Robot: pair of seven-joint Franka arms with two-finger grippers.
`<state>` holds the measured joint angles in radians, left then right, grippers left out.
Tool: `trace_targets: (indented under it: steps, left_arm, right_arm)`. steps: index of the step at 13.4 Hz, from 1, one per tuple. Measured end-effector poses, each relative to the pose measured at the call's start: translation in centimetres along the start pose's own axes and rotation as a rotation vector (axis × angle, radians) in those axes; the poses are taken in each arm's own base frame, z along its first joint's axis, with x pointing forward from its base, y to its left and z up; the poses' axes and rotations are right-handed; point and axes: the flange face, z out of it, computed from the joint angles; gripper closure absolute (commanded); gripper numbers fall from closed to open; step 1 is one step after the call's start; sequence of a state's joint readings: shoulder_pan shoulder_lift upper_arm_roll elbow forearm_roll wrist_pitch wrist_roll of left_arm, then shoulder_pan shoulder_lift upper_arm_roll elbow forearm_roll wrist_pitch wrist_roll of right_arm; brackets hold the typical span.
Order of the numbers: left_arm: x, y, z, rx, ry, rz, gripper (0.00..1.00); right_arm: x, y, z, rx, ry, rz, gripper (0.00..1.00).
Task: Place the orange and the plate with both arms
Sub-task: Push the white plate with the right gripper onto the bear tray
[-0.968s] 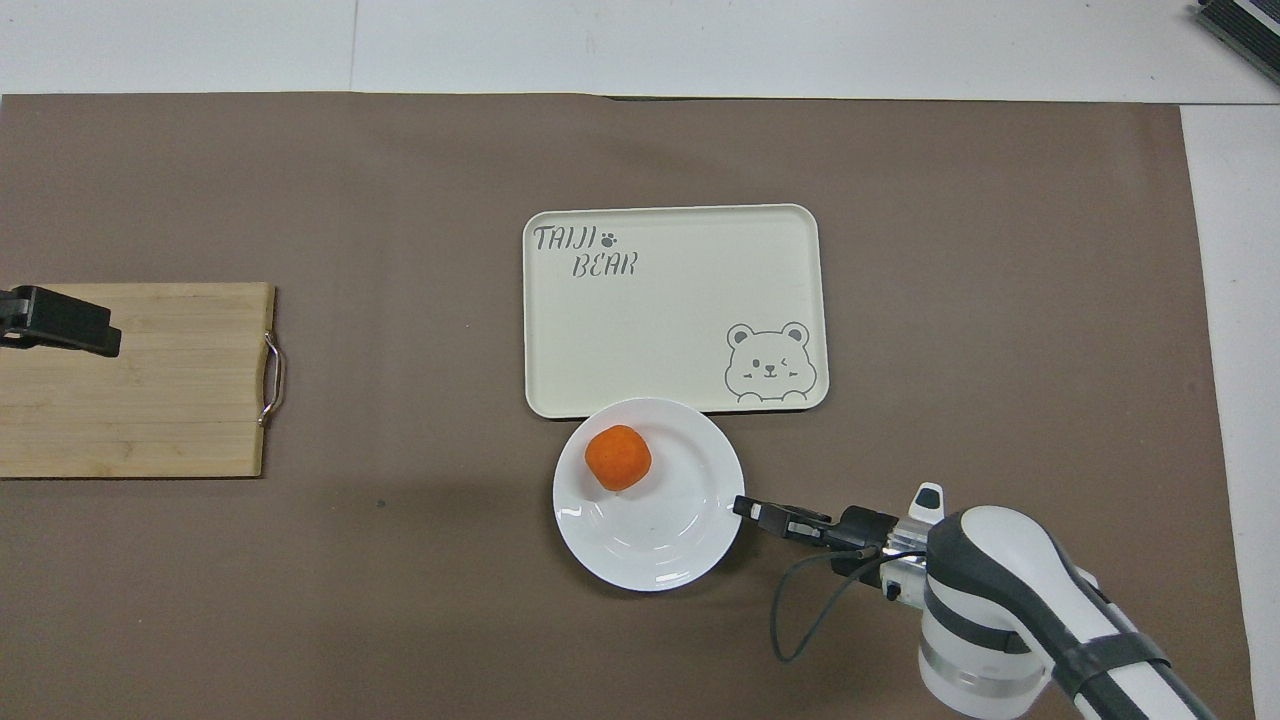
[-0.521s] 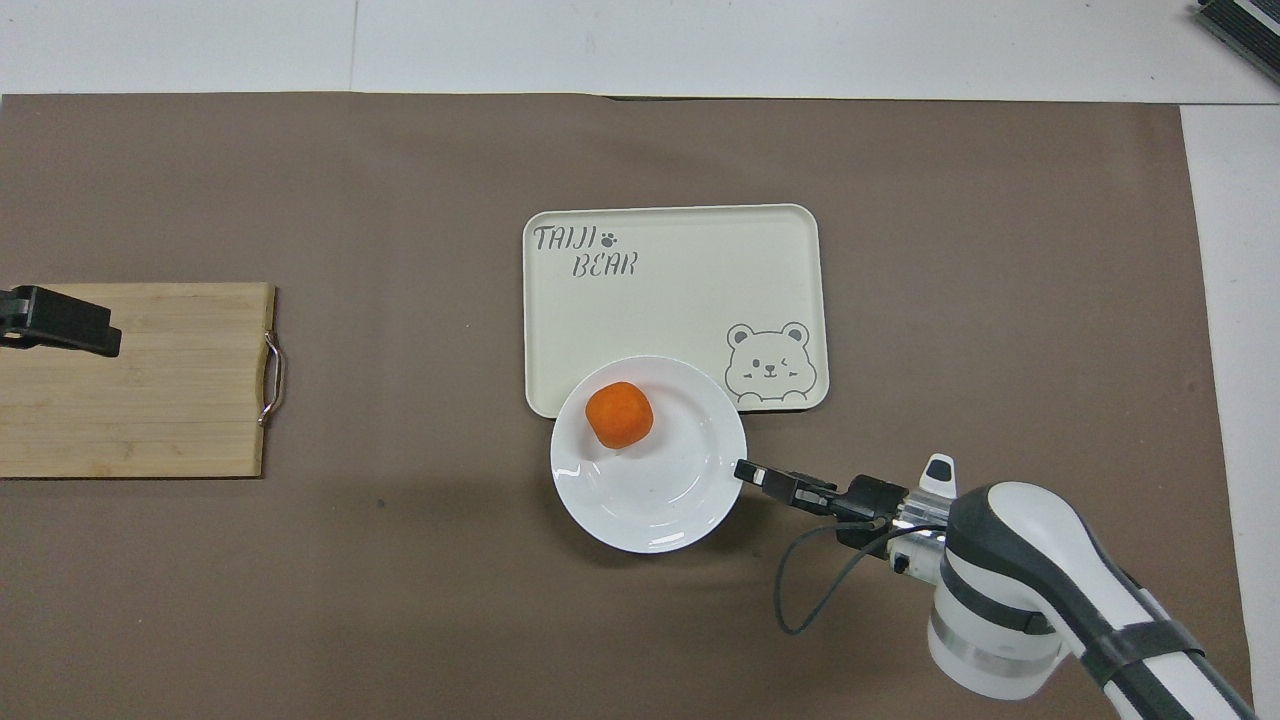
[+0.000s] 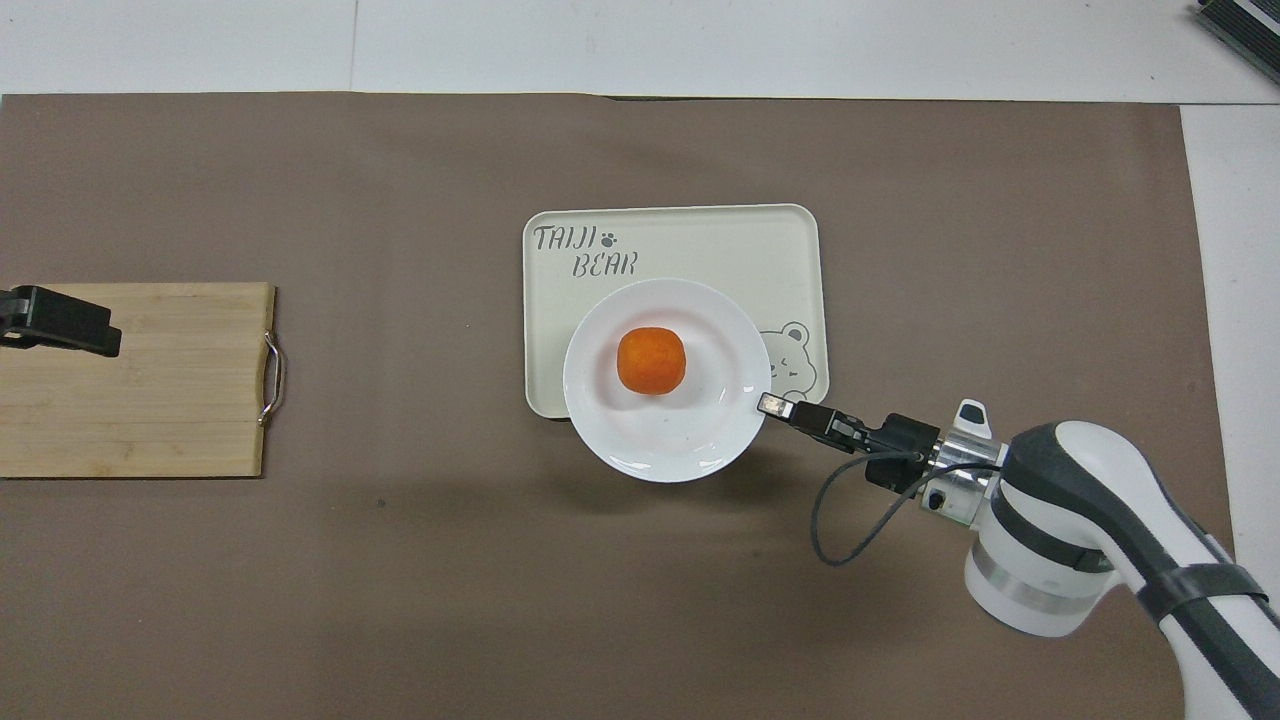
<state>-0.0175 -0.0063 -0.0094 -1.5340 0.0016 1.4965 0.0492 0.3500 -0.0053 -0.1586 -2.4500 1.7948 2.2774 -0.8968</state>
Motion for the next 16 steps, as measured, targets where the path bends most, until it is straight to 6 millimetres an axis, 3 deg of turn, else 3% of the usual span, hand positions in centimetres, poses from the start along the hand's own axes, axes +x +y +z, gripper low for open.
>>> trace_targets:
  steps: [4, 7, 12, 16]
  left_arm:
    - [0.0, 0.0, 0.0, 0.000, 0.000, 0.000, 0.00]
    - [0.0, 0.0, 0.0, 0.000, 0.000, 0.000, 0.00]
    - [0.0, 0.0, 0.0, 0.000, 0.000, 0.000, 0.00]
    - [0.0, 0.0, 0.0, 0.000, 0.000, 0.000, 0.00]
  right_arm:
    - [7.2, -0.4, 0.8, -0.017, 0.007, 0.036, 1.00]
    - [10.7, 1.4, 1.0, -0.024, 0.001, 0.033, 1.00]
    - [9.9, 4.8, 3.3, -0.051, -0.063, 0.017, 1.00]
    - [8.9, 6.2, 3.6, -0.063, -0.082, 0.006, 1.00]
